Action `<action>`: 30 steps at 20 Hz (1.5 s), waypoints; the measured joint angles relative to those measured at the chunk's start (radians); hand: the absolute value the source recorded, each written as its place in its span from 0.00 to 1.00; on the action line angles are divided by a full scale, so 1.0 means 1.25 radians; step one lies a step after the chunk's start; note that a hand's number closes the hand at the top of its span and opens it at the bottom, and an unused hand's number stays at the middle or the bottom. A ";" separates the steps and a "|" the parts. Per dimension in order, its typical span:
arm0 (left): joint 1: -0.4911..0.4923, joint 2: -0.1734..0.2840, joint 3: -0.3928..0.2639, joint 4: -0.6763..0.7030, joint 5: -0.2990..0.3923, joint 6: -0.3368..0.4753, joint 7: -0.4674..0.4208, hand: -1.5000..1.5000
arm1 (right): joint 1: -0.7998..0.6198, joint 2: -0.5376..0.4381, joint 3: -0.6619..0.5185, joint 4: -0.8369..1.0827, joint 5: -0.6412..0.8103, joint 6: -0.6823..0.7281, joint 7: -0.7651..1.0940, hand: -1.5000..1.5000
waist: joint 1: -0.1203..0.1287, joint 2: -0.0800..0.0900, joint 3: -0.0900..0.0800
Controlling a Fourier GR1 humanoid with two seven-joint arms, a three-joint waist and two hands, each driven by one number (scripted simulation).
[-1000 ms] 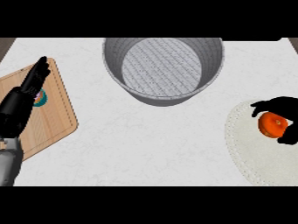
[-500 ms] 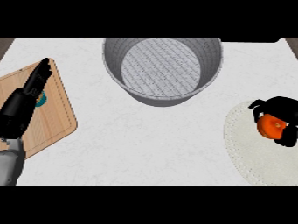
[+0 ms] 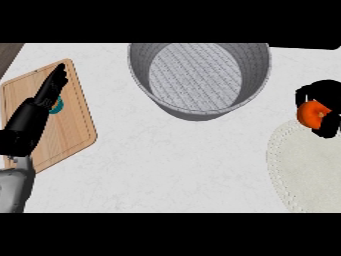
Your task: Pick the squash from the placemat and place it in the basket
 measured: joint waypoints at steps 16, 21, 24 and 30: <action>-0.008 -0.004 -0.003 0.018 -0.009 0.002 -0.014 0.50 | -0.310 -0.018 -0.339 0.115 -0.305 -0.054 -0.078 1.00 | 0.002 -0.001 0.001; -0.005 -0.002 0.001 0.020 -0.010 0.001 -0.014 0.50 | -0.441 -0.022 -0.364 0.141 -0.346 0.021 -0.070 1.00 | -0.003 -0.005 0.000; -0.001 0.001 0.008 0.027 -0.009 0.000 -0.021 0.50 | -0.509 -0.015 -0.365 0.155 -0.362 0.078 -0.053 1.00 | -0.010 -0.007 -0.001; -0.001 -0.006 0.007 0.032 -0.018 0.009 -0.024 0.50 | -0.642 0.024 -0.352 0.185 -0.369 0.151 0.042 1.00 | -0.014 -0.009 -0.002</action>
